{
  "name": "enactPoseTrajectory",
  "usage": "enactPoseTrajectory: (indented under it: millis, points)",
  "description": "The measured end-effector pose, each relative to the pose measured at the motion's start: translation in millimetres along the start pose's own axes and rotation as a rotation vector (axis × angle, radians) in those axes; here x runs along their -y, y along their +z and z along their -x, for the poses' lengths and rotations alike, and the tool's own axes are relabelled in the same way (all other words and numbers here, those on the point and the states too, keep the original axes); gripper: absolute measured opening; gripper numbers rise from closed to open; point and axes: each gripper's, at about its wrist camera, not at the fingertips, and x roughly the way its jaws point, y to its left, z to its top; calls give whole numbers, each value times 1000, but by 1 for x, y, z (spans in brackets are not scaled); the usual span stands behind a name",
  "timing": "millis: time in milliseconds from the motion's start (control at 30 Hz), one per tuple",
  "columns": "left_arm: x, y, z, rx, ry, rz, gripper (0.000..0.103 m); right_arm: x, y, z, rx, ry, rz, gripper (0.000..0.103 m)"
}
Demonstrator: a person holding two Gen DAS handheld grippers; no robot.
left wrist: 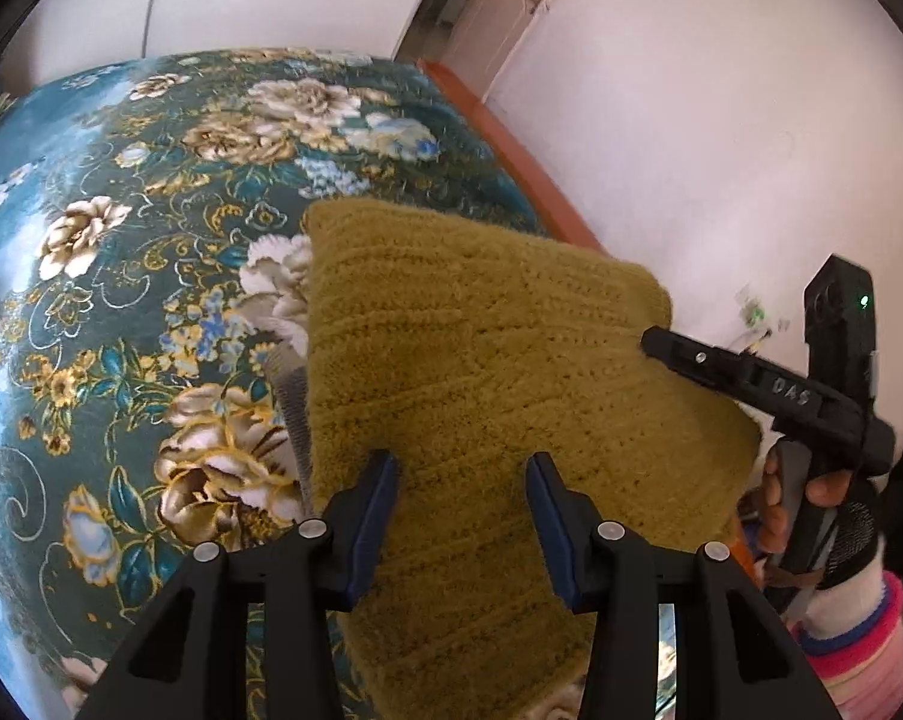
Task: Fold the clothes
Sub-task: 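Lower the sweater onto the pink and grey stack and open both grippers, then slide both grippers under the clothes stack and lift it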
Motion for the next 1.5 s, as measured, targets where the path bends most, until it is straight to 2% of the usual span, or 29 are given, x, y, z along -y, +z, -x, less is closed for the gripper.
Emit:
enactPoseTrajectory:
  millis: [100,200,333,500,633,833,967,1033,1133,1333,1500]
  points:
    - [8,-2,15,33,12,-39,49,-20,1,16,46,-44,74,49]
    - [23,-10,28,65,20,-109,49,-43,-8,34,80,-46,158,50]
    - [31,-23,24,51,27,-152,49,-55,-27,37,59,-56,211,56]
    - [23,-31,2,-5,46,-125,49,-48,-43,19,18,-89,219,57]
    - [21,-34,-6,-14,40,-105,55,-42,-48,15,21,-68,207,57]
    - [22,-38,-17,-39,70,-123,56,-38,-51,5,-1,-61,191,57]
    - [19,-41,-1,-7,31,-109,57,-37,-49,2,3,-60,177,58]
    - [19,-43,9,13,25,-108,60,-39,-49,4,9,-66,178,59]
    - [20,-52,25,52,32,-123,64,-42,-49,15,48,-69,161,59]
    - [12,-72,42,77,48,-108,71,-54,-52,40,131,-87,149,61]
    - [2,-87,45,98,40,-69,80,-70,-73,52,145,-65,181,61]
